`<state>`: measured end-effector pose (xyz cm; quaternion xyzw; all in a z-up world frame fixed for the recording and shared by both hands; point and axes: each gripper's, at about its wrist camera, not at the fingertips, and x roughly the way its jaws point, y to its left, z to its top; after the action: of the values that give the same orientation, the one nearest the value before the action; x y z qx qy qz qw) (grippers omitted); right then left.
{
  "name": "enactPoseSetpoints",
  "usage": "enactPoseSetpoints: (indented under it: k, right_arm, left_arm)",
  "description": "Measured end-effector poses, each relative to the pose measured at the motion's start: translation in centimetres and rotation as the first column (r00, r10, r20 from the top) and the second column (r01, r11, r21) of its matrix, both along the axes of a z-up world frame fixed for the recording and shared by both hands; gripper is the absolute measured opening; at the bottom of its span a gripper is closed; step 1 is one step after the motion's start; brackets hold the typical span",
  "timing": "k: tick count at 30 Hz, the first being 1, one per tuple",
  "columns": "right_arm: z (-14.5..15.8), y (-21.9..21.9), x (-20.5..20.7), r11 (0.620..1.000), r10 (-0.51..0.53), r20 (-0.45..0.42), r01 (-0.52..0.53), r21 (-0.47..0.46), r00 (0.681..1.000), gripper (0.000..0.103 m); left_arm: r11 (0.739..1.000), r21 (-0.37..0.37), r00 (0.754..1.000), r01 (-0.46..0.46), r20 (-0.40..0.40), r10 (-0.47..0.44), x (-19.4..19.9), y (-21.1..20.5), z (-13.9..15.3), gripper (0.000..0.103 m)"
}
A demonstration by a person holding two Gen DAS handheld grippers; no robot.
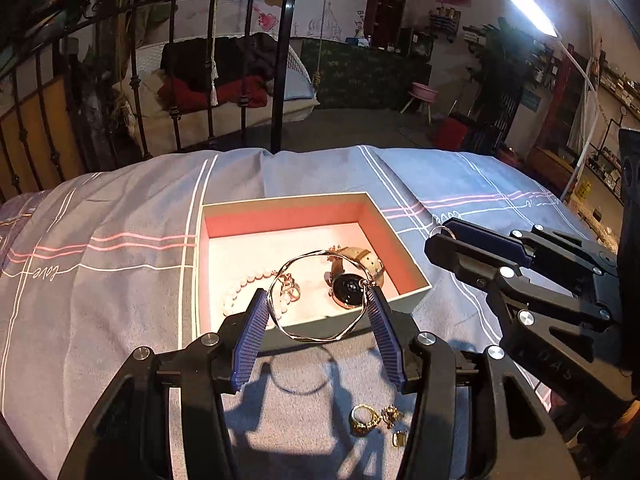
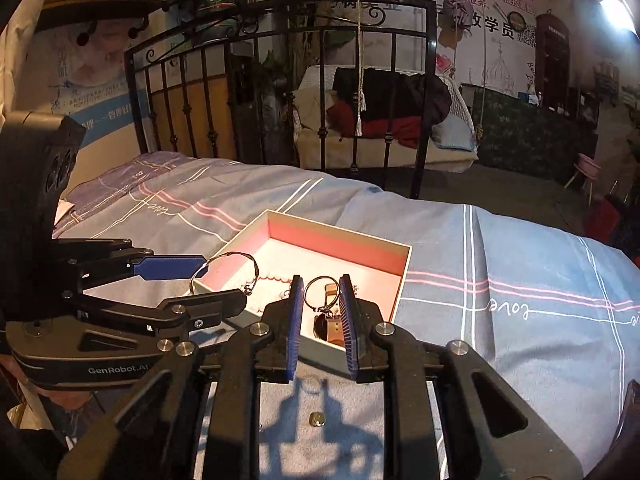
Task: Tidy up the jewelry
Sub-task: 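Lift the silver bangle with the left gripper while the right gripper carries the earrings toward the box, then open both grippers over the box to drop the bangle and earrings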
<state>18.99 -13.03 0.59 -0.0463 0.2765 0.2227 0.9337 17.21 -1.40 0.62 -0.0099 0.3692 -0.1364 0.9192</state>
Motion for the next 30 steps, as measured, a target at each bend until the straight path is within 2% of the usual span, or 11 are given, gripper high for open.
enactPoseSetpoints:
  k: [5,10,16,22,30]
  right_arm:
    - [0.4,1.1,2.4,1.000,-0.002,0.012,0.002,0.013,1.000,0.019]
    - [-0.3,2.3,4.7,1.000,-0.006,0.000,0.006,-0.017,1.000,0.019]
    - [-1.9,3.2,6.5,0.998,-0.021,-0.044,0.018,-0.060,0.999,0.019]
    - [-3.0,3.3,7.6,0.996,-0.039,-0.082,0.033,-0.078,0.996,0.019]
    - [-3.4,2.9,7.7,0.995,-0.048,-0.103,0.038,-0.091,0.993,0.019]
  left_arm:
    - [0.998,0.032,0.998,-0.054,0.011,0.054,2.8,0.3,0.9,0.050]
    - [0.995,-0.002,0.995,-0.103,-0.011,0.103,5.2,1.6,0.9,0.050]
    - [0.992,0.008,0.989,-0.123,-0.083,0.123,7.7,1.8,-0.9,0.050]
    - [0.987,-0.015,0.977,-0.161,-0.143,0.158,9.1,2.2,-2.2,0.050]
    - [0.983,-0.018,0.972,-0.181,-0.157,0.176,9.1,2.4,-2.2,0.050]
